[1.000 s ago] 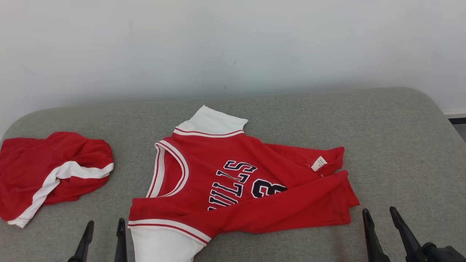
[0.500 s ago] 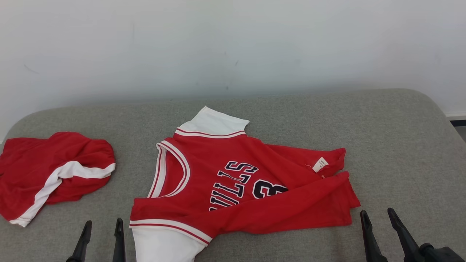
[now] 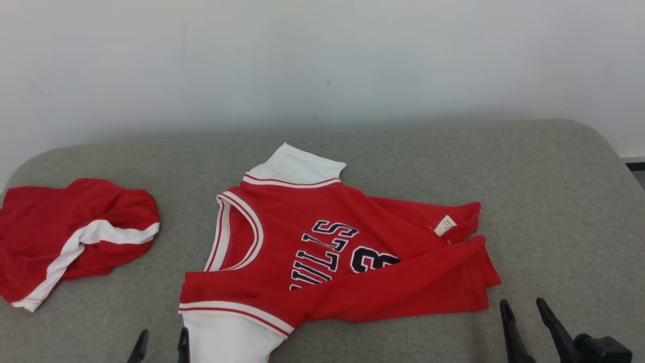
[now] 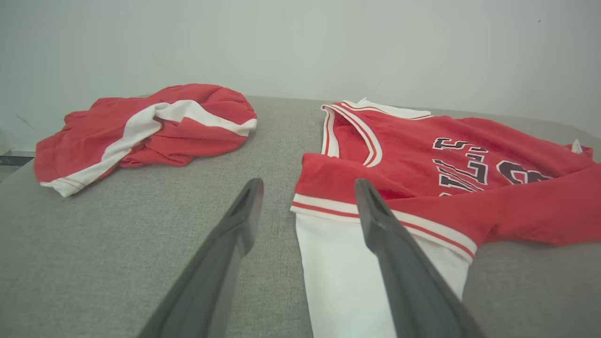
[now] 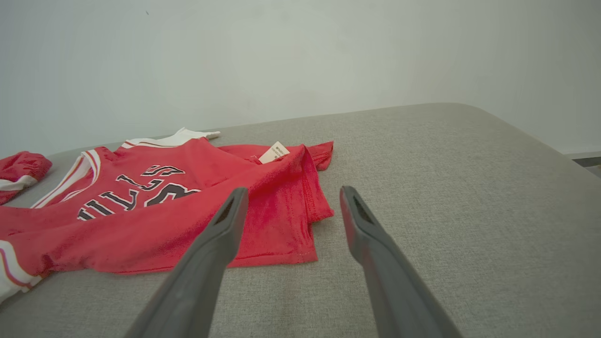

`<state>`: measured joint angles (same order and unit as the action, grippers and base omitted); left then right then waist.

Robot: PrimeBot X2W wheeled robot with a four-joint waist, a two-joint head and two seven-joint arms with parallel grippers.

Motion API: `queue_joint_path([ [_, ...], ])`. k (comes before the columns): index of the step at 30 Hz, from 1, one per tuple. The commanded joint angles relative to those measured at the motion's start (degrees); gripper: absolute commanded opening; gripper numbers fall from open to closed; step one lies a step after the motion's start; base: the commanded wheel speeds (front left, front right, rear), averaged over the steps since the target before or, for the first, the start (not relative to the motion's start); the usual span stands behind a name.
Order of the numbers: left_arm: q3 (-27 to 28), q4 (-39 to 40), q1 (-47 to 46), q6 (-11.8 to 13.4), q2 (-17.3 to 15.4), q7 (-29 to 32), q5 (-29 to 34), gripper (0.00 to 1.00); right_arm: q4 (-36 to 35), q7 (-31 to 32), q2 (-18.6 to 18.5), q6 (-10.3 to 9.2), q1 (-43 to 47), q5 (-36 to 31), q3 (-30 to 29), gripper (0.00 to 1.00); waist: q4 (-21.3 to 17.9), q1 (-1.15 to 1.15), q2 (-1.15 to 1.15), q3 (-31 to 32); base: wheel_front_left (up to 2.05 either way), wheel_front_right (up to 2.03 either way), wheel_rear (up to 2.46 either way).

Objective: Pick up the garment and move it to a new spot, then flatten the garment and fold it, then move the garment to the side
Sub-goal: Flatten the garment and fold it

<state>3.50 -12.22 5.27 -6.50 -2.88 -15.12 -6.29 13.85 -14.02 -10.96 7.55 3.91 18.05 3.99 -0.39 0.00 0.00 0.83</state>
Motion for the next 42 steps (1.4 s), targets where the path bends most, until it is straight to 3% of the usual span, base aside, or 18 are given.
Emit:
queue_joint_path([
  [1,-0.45,-1.50,0.45,-0.09,-0.01,-0.02,-0.12,1.00,2.06,0.26,-0.55,-0.13,-1.38,0.28,-0.21,1.00,-0.05,0.00,0.00,-0.55,0.00,0.00,0.00],
  [13,-5.58,-14.28,-3.64,-0.88,-0.11,-0.03,-2.65,1.00,22.52,0.43,-1.51,-0.14,-13.68,2.43,3.23,1.00,1.50,0.00,0.00,-5.27,0.00,0.00,0.00],
  [25,-9.90,-21.56,-8.07,-0.90,-0.01,0.19,-5.74,1.00,34.67,-0.77,0.15,-0.13,-20.56,7.43,7.92,1.00,2.66,0.00,0.00,-7.60,0.00,0.00,0.00],
  [26,-10.61,-22.48,-8.33,-0.92,0.07,0.29,-6.18,1.00,35.31,-0.77,0.35,-0.13,-20.82,7.94,8.48,0.57,2.59,0.00,0.00,-7.65,0.00,0.00,0.00],
  [27,-11.15,-23.32,-8.51,-0.94,0.14,0.38,-6.62,1.00,35.77,-0.80,0.60,-0.13,-21.06,8.43,9.07,0.40,2.49,0.00,0.00,-7.69,0.00,0.00,0.00],
  [28,-11.80,-24.18,-8.72,-1.01,0.20,0.40,-7.38,0.97,36.24,-0.83,0.94,-0.13,-21.28,9.00,9.76,0.05,2.41,0.00,0.00,-7.69,0.00,0.00,0.00],
  [29,-12.63,-25.08,-8.83,-1.05,0.30,0.48,-8.19,0.39,36.50,-0.81,1.31,-0.09,-21.41,9.53,10.54,0.00,2.32,0.00,0.00,-7.66,0.00,0.00,0.00],
  [30,-13.35,-25.54,-8.99,-1.08,0.42,0.55,-8.95,0.00,36.45,-0.81,1.48,-0.05,-21.48,10.10,11.15,0.00,2.26,0.00,0.00,-7.59,0.00,0.00,0.00],
  [34,-14.17,-24.40,-9.09,-0.97,0.27,0.39,-10.76,0.00,33.57,-1.00,0.82,-0.06,-20.27,12.36,13.07,0.00,2.06,0.00,0.00,-6.82,0.00,0.00,0.00],
  [42,-12.42,-13.35,-9.74,-0.93,-1.84,-0.03,-12.68,0.00,21.91,-1.09,-2.16,-0.06,-17.64,13.78,15.45,0.00,0.57,0.00,0.00,-5.31,0.00,0.00,0.00],
])
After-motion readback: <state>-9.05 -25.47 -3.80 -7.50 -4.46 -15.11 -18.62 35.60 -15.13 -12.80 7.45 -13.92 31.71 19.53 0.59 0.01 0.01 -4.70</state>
